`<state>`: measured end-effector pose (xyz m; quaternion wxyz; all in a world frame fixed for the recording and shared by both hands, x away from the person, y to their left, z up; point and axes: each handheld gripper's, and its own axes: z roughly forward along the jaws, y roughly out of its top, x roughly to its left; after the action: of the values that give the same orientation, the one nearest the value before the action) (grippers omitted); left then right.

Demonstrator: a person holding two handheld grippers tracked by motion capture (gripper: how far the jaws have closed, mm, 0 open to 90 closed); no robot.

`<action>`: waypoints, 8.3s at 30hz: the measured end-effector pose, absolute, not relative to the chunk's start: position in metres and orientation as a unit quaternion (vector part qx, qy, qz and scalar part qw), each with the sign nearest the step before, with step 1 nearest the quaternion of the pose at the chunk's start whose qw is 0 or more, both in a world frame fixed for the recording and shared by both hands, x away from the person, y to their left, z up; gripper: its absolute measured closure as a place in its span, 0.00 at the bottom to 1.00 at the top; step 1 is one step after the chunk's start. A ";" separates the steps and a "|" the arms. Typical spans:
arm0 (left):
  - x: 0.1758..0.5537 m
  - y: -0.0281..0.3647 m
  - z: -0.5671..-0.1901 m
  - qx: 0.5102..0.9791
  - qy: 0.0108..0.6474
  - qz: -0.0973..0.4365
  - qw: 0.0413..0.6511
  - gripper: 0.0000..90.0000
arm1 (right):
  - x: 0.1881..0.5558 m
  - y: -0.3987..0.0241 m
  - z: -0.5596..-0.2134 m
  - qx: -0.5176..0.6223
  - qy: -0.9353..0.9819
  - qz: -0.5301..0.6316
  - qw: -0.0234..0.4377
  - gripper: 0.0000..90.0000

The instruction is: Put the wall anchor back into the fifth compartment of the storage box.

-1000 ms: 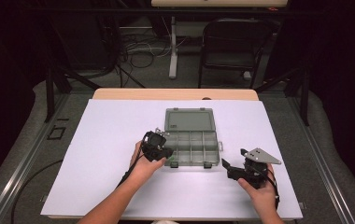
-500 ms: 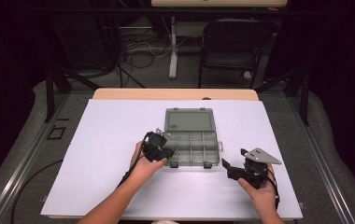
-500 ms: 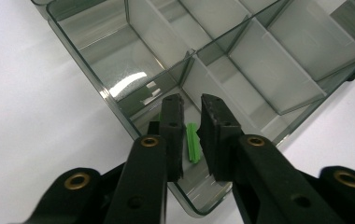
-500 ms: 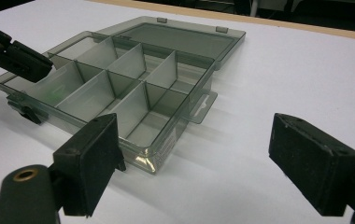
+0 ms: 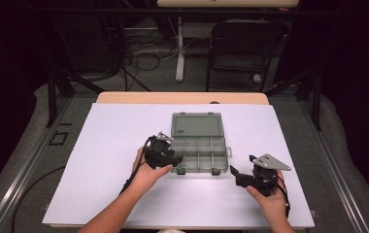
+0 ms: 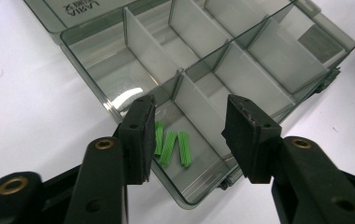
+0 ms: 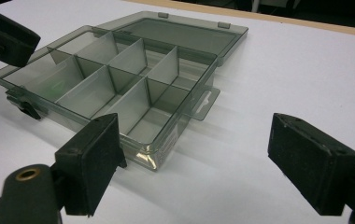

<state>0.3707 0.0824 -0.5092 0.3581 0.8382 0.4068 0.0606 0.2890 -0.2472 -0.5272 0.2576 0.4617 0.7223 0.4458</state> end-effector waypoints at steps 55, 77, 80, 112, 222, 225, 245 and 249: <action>0.393 0.116 -0.470 0.817 0.388 0.104 0.413 0.40 | 0.346 -0.212 -0.482 0.436 0.770 0.415 0.212 0.25; 0.410 0.107 -0.452 0.816 0.408 0.095 0.398 0.41 | 0.386 -0.203 -0.455 0.456 0.782 0.372 0.205 0.29; 0.413 0.106 -0.453 0.813 0.413 0.091 0.400 0.41 | 0.390 -0.201 -0.453 0.454 0.784 0.369 0.207 0.30; 0.451 0.105 -0.460 0.802 0.458 0.097 0.371 0.41 | 0.447 -0.192 -0.462 0.496 0.779 0.334 0.187 0.30; 0.495 0.077 -0.533 0.787 0.510 0.029 0.344 0.37 | 0.487 -0.194 -0.535 0.555 0.754 0.328 0.123 0.39; 0.495 0.078 -0.534 0.787 0.512 0.028 0.345 0.37 | 0.488 -0.196 -0.536 0.557 0.754 0.327 0.118 0.39; 0.498 0.079 -0.538 0.781 0.519 0.018 0.347 0.36 | 0.492 -0.203 -0.540 0.578 0.739 0.334 0.091 0.37; 0.499 0.079 -0.539 0.780 0.521 0.019 0.348 0.36 | 0.493 -0.202 -0.541 0.579 0.736 0.340 0.083 0.37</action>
<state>0.4985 0.0787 -0.5388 0.3477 0.7796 0.5206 0.0190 0.4929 -0.2023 -0.5411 0.0829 0.5794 0.7361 0.3400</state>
